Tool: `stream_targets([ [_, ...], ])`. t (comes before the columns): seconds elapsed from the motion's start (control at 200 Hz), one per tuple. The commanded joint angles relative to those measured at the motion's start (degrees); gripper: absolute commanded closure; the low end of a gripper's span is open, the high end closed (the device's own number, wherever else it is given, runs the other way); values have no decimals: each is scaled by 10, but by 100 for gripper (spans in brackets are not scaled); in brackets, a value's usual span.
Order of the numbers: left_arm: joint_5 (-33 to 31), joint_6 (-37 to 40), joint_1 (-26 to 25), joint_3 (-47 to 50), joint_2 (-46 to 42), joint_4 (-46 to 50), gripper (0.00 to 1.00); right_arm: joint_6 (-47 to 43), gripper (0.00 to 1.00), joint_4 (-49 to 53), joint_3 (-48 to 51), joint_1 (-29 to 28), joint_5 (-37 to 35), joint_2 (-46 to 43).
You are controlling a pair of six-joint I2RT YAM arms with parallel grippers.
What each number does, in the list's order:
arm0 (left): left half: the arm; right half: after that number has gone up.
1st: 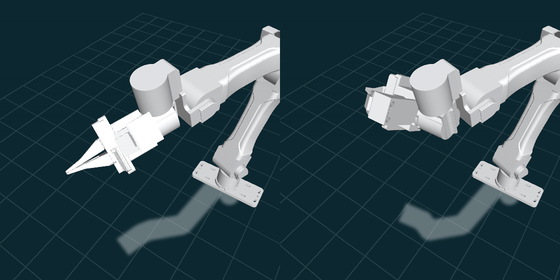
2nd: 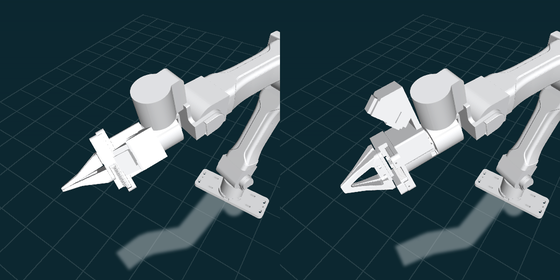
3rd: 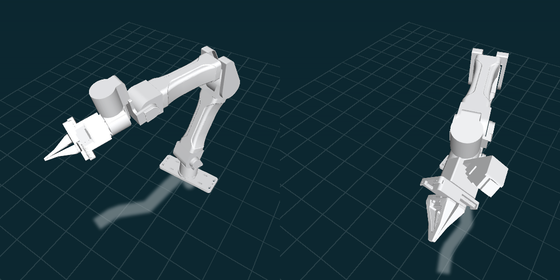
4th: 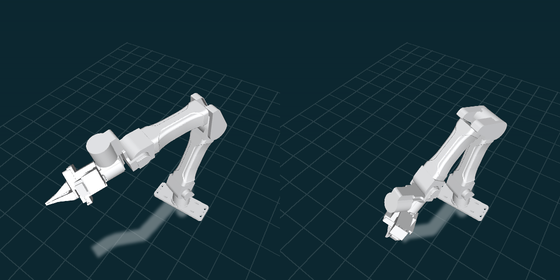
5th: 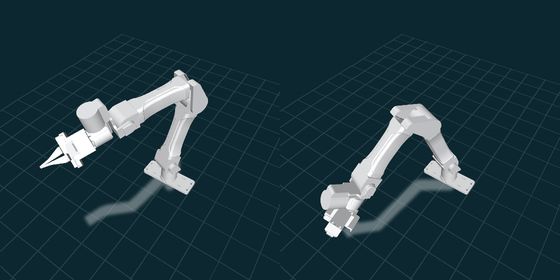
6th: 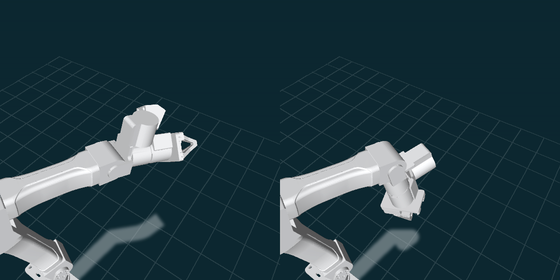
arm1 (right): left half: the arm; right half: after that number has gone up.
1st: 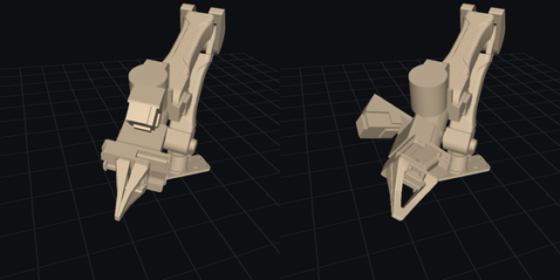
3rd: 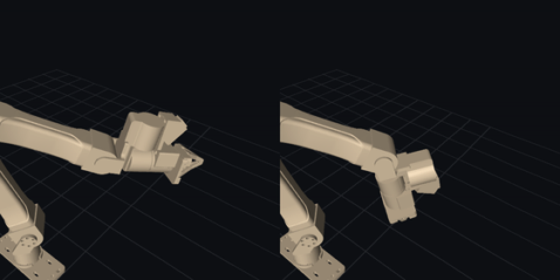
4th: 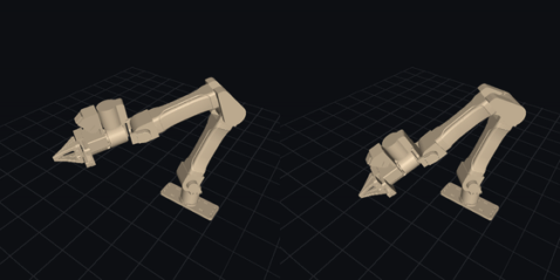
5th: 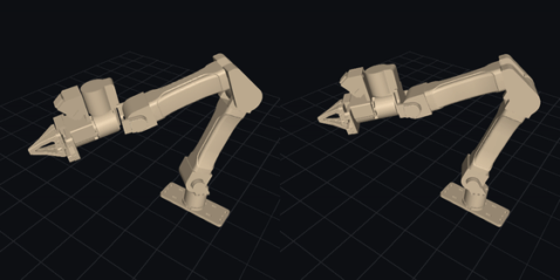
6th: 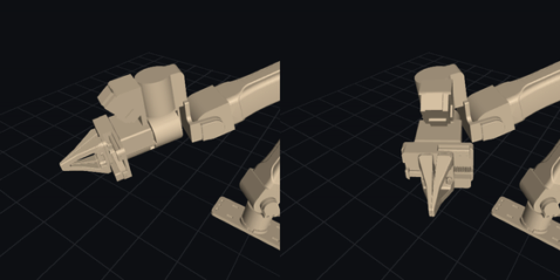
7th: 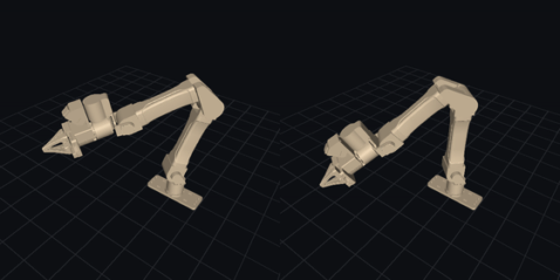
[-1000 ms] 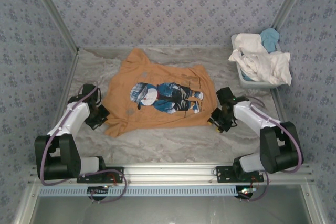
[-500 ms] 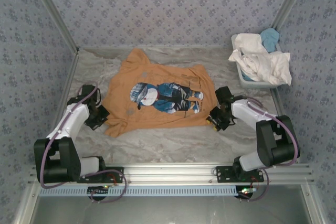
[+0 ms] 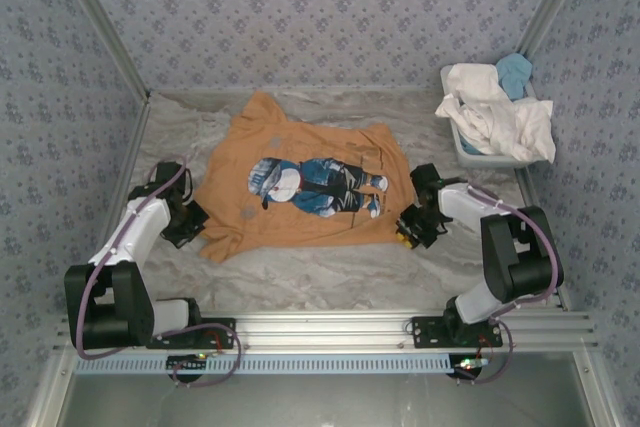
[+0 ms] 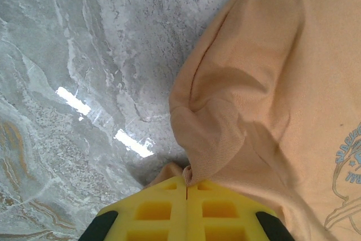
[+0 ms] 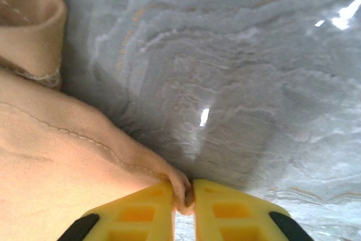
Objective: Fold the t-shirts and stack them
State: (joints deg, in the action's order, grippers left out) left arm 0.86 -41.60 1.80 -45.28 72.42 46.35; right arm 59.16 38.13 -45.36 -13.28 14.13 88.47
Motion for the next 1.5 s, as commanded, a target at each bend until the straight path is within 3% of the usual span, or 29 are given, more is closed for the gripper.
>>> stream_targets([
  [0.0,16,-5,-2,5,-7,8,100,-21,89,-68,-11,2,-32,27],
  [0.08,32,-9,-3,6,-9,11,100,-45,100,-53,-34,9,-46,23],
  [0.335,130,-71,-35,34,-52,64,100,-135,100,48,-64,57,-93,-32],
  [0.41,142,-83,-42,39,-76,90,76,-158,100,54,-53,82,-87,-39],
  [0.495,108,-79,-40,28,-101,117,46,-180,100,49,-43,106,-70,-36],
  [0.605,116,-72,-21,29,-84,89,41,-198,100,48,-47,114,-59,-26],
  [0.734,156,-89,-28,43,-30,30,44,-207,100,46,-54,115,-52,-12],
  [0.914,163,-89,-55,61,29,-37,48,-207,100,41,-54,115,-52,-12],
  [0.999,145,-76,-56,58,66,-65,65,-207,100,39,-52,115,-52,-14],
  [1.104,102,-49,-56,35,97,-62,100,-212,100,44,-62,116,-55,-16],
  [1.339,-9,-5,-51,-59,41,0,100,-253,100,59,-134,120,-72,-5],
  [1.494,5,31,-27,-107,78,-23,100,-270,100,47,-183,112,-66,30],
])
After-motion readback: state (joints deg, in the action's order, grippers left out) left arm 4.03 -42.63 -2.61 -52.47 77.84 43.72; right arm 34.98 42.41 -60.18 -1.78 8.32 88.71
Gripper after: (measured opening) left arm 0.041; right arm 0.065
